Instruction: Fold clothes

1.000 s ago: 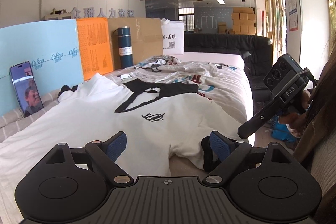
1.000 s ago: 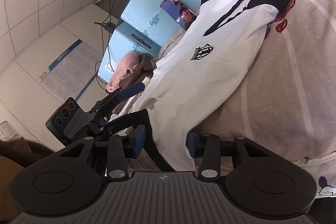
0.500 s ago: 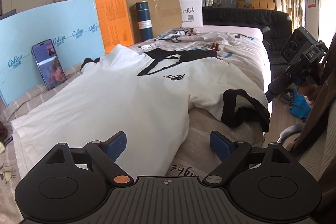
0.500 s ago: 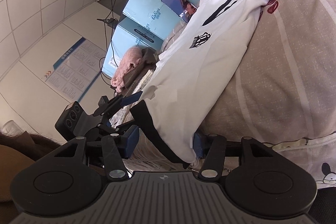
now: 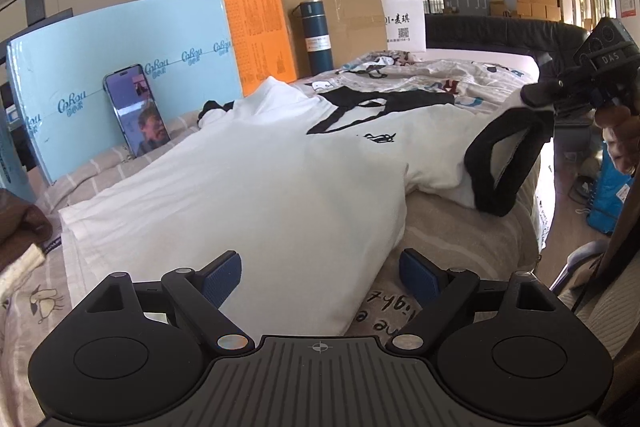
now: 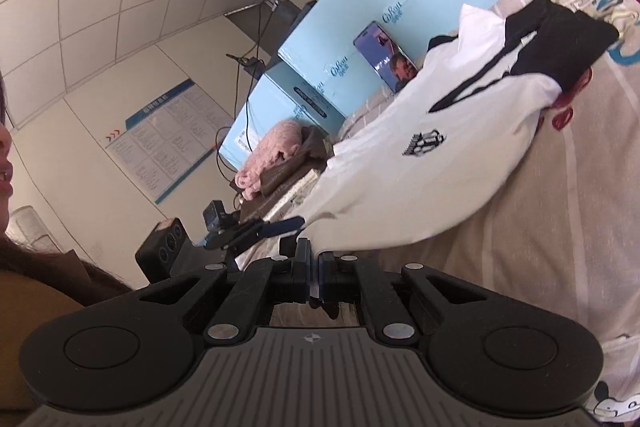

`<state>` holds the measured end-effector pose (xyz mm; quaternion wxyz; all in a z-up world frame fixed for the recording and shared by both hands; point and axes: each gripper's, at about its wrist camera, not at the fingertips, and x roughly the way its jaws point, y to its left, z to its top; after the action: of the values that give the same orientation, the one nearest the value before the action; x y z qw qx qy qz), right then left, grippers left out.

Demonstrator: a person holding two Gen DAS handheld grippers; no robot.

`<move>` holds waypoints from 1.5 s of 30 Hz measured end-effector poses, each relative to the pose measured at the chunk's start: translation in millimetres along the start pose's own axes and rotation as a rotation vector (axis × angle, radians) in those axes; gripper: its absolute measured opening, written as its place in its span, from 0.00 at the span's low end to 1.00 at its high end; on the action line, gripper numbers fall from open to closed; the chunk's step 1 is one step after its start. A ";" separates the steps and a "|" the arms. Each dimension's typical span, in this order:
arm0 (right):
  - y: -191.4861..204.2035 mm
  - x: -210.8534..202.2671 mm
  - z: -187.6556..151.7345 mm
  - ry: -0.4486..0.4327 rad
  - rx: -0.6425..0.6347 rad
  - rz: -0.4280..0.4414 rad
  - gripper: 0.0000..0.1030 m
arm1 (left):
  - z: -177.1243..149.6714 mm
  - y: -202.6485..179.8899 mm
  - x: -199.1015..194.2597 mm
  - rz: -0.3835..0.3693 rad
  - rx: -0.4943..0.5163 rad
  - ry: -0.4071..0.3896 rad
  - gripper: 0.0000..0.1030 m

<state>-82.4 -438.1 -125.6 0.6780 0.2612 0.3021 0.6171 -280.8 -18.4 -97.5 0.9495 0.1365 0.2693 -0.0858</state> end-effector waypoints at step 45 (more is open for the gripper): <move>-91.6 127.1 128.7 0.014 0.178 -0.280 0.71 | 76.0 54.6 75.6 0.161 -0.085 -0.093 0.76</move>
<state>81.2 -318.7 -115.7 0.7294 0.2716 0.3937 0.4891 -167.3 3.4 -64.1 0.9696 0.1132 0.2167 -0.0040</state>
